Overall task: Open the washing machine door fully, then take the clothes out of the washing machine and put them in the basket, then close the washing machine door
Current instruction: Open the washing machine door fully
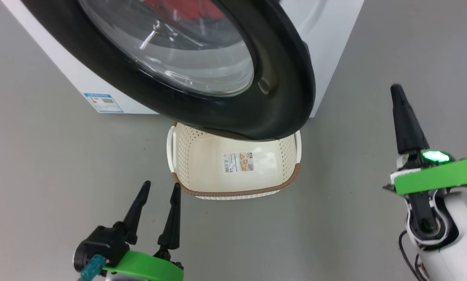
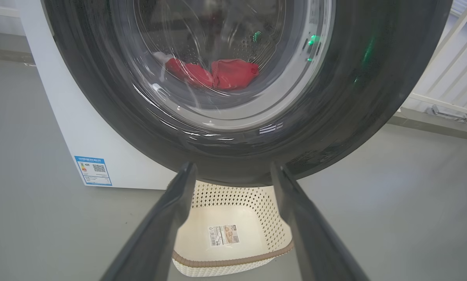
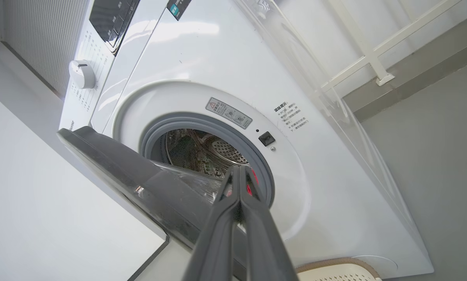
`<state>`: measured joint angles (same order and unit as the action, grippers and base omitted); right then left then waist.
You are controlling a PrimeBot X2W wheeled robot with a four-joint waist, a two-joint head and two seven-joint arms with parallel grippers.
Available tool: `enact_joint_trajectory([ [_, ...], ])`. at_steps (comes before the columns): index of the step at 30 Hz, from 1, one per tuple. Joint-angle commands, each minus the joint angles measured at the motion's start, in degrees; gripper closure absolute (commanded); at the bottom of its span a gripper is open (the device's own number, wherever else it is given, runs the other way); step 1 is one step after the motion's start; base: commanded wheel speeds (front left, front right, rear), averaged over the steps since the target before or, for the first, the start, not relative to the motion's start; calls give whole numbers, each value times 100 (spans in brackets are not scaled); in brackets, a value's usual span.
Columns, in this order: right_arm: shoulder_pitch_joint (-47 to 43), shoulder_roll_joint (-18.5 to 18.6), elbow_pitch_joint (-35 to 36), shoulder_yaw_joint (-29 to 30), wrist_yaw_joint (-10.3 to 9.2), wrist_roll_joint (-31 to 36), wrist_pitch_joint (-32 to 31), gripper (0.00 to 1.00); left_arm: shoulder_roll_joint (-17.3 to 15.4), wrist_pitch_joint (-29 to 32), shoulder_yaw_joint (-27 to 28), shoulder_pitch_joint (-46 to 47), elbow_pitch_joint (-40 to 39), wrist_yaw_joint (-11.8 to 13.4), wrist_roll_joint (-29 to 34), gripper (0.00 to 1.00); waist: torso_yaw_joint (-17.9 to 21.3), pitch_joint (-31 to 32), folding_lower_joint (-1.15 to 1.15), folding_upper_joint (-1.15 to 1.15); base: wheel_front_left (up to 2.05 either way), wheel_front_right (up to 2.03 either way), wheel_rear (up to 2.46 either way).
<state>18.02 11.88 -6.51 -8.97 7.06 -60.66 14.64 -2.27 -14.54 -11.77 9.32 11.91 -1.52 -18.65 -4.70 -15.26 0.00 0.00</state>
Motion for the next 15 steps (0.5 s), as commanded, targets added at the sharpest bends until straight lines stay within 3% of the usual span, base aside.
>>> enact_joint_trajectory([
  [1, 276, 138, 153, -191, 43, -242, 36, 100, -61, -46, 116, 85, -129, 24, -15, 0, -65, -54, 0, 0, 0, 0, 0],
  [12, 1305, 927, 141, -1079, 43, -1792, 7, 100, -61, -46, -175, 308, -199, 114, -141, 0, -326, -372, 0, 0, 0, 0, 0],
  [15, 1594, 1241, 198, -1468, 43, -2392, -333, 100, -61, -46, -287, 391, -226, 158, -199, 0, -412, -471, 0, 0, 0, 0, 0],
])
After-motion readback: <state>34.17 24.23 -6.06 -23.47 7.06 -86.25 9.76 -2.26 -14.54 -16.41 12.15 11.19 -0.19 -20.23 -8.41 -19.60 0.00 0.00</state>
